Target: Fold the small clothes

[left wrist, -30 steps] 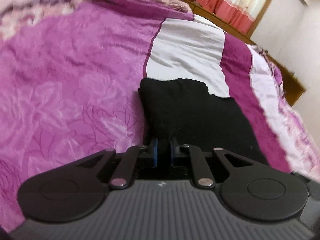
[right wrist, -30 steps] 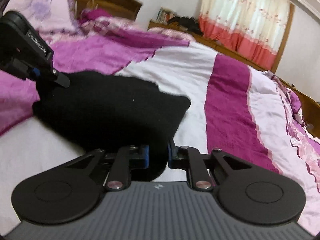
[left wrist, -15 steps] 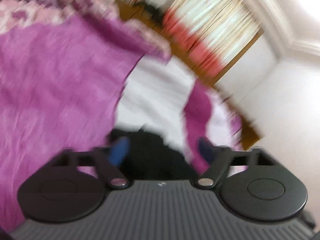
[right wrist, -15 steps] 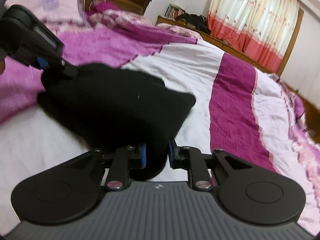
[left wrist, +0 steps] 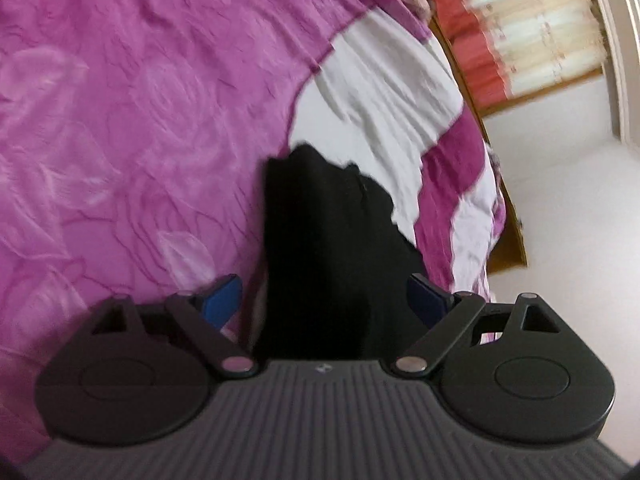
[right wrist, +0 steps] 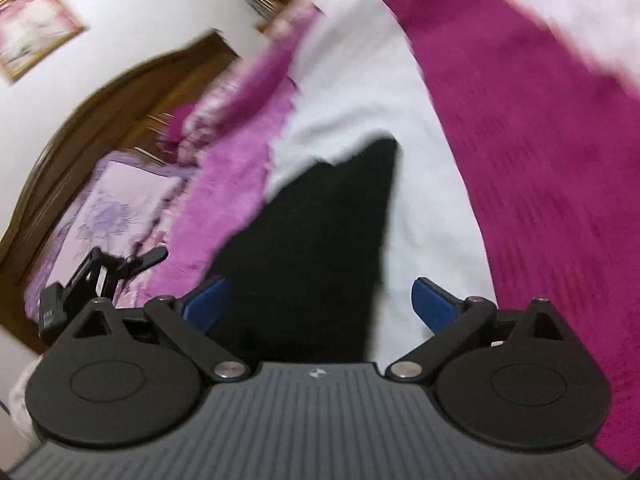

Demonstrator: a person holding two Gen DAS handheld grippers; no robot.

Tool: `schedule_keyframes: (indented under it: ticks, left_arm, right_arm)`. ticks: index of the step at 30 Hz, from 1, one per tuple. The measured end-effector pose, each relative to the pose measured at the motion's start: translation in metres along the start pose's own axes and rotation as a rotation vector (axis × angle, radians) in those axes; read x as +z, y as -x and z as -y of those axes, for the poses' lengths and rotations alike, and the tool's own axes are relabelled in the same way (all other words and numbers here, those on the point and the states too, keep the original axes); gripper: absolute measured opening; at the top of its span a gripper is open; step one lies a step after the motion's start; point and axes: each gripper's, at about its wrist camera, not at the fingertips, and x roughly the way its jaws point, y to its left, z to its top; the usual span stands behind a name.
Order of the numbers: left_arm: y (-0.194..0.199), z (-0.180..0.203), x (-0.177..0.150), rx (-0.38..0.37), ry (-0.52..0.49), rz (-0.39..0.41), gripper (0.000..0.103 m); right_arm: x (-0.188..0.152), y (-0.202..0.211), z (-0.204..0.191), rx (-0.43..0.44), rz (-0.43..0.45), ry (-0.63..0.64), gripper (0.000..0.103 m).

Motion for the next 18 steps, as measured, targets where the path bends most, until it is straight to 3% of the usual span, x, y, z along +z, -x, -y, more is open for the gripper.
schedule_keyframes:
  ticks: [3,6,7,8,9,10,11,13,18]
  left_arm:
    - [0.0,0.003,-0.014,0.023,-0.079,0.013,0.09]
    - [0.001,0.006,-0.034,0.052,-0.176,0.038,0.09]
    - [0.001,0.01,-0.039,0.073,-0.218,0.03,0.081]
    - [0.001,0.014,-0.043,0.095,-0.251,0.02,0.048]
    - [0.0,0.014,-0.045,0.09,-0.242,-0.003,0.039]
    - [0.001,0.013,-0.045,0.077,-0.209,0.0,0.034]
    - [0.002,0.014,-0.046,0.068,-0.204,0.008,0.031]
    - [0.002,0.023,-0.047,0.076,-0.227,0.008,0.03]
    - [0.011,0.032,-0.053,0.056,-0.189,-0.005,0.029]
  right_arm:
    - [-0.006,-0.019,0.022,0.105,-0.038,-0.129,0.098]
    - [-0.003,-0.032,0.024,0.165,-0.068,-0.138,0.095]
    - [-0.002,-0.038,0.022,0.186,-0.089,-0.133,0.093]
    - [-0.003,-0.046,0.019,0.2,-0.105,-0.119,0.088]
    - [-0.005,-0.052,0.015,0.2,-0.122,-0.098,0.084]
    - [-0.006,-0.057,0.014,0.193,-0.13,-0.082,0.07]
    - [-0.008,-0.061,0.015,0.188,-0.13,-0.091,0.057]
    - [-0.009,-0.062,0.023,0.203,-0.117,-0.171,0.047]
    - [-0.004,-0.047,0.015,0.213,-0.115,-0.197,0.04]
